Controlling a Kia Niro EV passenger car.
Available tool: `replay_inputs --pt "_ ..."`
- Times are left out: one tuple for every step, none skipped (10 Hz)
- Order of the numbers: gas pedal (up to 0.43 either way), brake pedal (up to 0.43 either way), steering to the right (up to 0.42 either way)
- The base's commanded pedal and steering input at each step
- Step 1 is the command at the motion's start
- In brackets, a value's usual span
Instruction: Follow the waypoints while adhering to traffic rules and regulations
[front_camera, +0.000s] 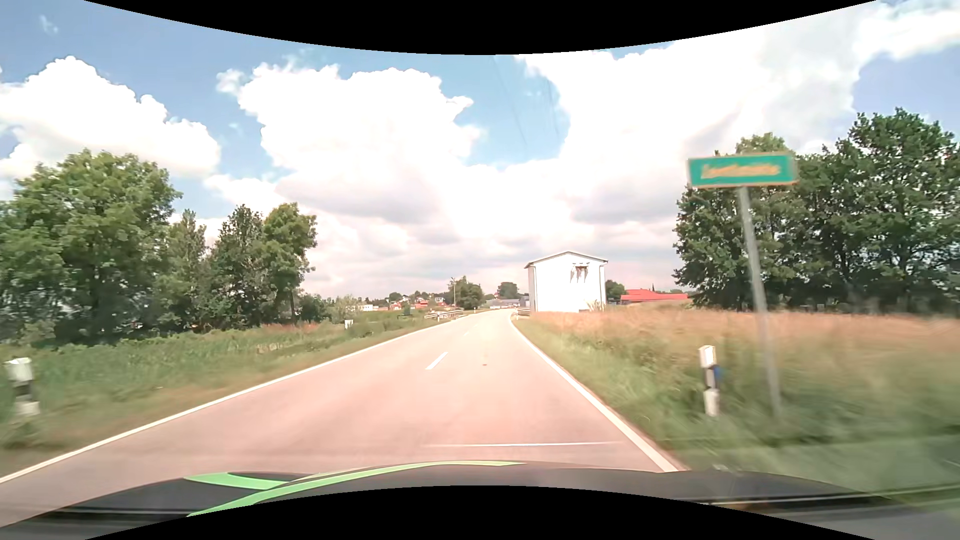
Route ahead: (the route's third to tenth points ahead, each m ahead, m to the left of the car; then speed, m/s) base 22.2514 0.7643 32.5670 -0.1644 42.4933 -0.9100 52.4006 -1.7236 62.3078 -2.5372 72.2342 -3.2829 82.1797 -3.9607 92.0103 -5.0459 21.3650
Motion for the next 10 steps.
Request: replay_inputs --pt "0.11 0.0 0.012" --pt "0.11 0.0 0.011" --pt "0.11 0.0 0.011" --pt "0.11 0.0 0.009" --pt "0.11 0.0 0.007" --pt "0.11 0.0 0.007" --pt "0.11 0.0 0.007" --pt "0.11 0.0 0.007" --pt "0.11 0.0 0.007" --pt "0.11 0.0 0.006"
